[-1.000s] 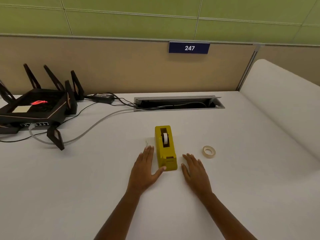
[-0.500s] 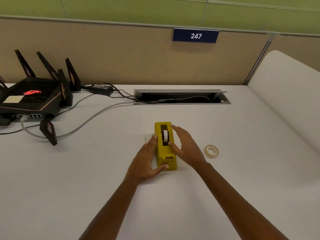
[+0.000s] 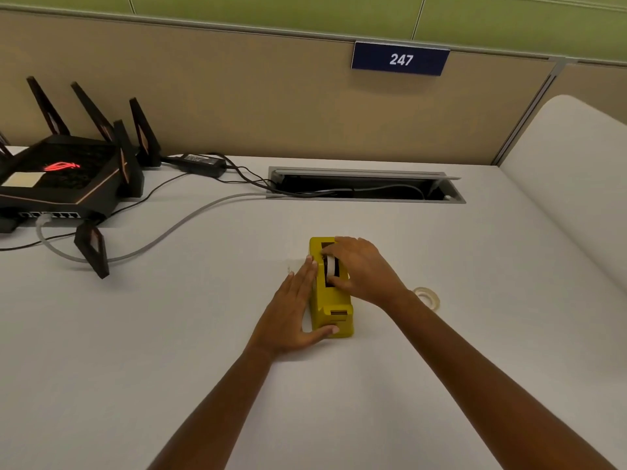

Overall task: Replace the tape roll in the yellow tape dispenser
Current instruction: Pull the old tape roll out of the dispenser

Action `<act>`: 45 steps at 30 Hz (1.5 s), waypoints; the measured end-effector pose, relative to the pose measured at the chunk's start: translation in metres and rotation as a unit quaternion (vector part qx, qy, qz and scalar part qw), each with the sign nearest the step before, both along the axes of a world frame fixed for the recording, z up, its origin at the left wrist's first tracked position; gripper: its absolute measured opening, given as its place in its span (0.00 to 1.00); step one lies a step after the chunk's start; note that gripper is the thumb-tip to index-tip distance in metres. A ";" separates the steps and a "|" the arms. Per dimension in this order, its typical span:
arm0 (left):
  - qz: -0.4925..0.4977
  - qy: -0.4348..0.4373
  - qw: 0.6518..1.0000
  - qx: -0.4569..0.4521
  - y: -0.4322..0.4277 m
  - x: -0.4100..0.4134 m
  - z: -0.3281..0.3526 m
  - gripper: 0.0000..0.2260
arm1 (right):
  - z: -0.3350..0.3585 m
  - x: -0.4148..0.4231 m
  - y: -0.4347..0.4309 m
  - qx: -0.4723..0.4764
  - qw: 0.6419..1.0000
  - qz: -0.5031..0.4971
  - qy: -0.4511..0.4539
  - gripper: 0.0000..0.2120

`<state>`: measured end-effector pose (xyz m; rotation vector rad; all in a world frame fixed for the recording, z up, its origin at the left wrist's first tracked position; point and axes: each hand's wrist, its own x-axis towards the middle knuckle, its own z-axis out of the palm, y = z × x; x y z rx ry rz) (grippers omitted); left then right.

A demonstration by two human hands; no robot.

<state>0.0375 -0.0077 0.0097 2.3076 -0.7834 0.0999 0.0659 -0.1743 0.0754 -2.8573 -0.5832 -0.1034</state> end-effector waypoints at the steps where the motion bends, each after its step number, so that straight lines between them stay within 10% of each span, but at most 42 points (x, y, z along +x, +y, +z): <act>1: 0.000 -0.002 1.000 0.004 0.000 0.000 0.000 0.43 | 0.001 0.000 0.000 0.005 1.000 0.002 0.003 0.23; 45: 0.015 -0.051 0.999 0.006 -0.001 -0.001 -0.002 0.42 | 0.011 0.003 0.008 -0.024 0.999 -0.026 -0.003 0.22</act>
